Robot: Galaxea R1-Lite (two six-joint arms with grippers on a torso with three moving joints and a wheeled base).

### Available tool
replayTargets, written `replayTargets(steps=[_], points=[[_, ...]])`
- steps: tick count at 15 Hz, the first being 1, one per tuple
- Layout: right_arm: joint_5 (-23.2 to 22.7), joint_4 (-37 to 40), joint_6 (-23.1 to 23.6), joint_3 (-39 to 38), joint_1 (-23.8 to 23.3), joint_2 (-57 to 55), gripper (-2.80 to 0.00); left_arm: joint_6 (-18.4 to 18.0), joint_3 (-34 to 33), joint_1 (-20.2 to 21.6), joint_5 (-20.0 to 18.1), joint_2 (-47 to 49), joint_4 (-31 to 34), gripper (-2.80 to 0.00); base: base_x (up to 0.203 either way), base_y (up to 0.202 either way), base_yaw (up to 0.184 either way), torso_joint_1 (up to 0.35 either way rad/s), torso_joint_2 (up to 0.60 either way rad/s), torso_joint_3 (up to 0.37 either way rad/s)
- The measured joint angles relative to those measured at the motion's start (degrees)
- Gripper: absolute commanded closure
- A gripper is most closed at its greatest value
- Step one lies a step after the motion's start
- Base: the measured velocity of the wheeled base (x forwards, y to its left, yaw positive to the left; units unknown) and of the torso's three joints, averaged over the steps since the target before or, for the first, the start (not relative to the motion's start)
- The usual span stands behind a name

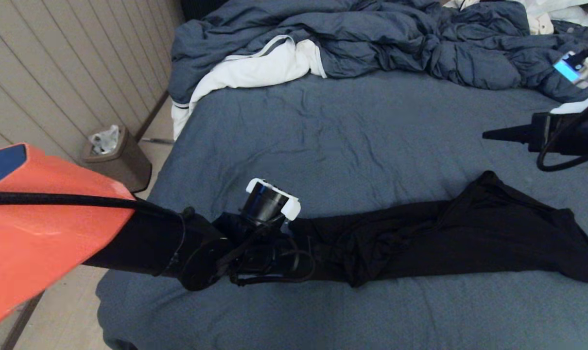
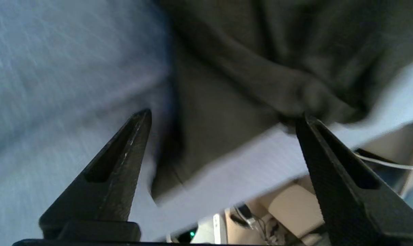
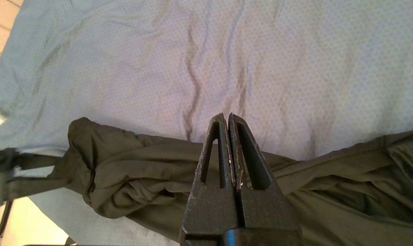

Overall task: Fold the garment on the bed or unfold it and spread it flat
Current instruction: Unford the black T-shirt

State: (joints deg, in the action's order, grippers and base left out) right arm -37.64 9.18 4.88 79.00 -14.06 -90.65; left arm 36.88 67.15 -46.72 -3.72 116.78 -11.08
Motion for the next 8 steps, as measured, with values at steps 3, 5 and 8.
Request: replayTargets(steps=[3, 5, 8], points=[[-0.1, 0.0, 0.2, -0.2, 0.0, 0.0, 0.0, -0.7, 1.1, 1.0, -0.1, 2.7, -1.1, -2.8, 0.0, 0.0, 0.0, 0.0, 0.0, 0.0], [0.0, 0.0, 0.2, -0.3, 0.2, 0.0, 0.0, -0.8, 1.7, 1.3, -0.4, 3.7, -1.7, -2.8, 0.0, 0.0, 0.0, 0.0, 0.0, 0.0], [0.0, 0.0, 0.1, -0.2, 0.1, -0.2, 0.0, -0.6, 3.0, 0.9, -0.4, 4.3, -1.6, 0.0, 0.0, 0.0, 0.0, 0.0, 0.0, 0.0]])
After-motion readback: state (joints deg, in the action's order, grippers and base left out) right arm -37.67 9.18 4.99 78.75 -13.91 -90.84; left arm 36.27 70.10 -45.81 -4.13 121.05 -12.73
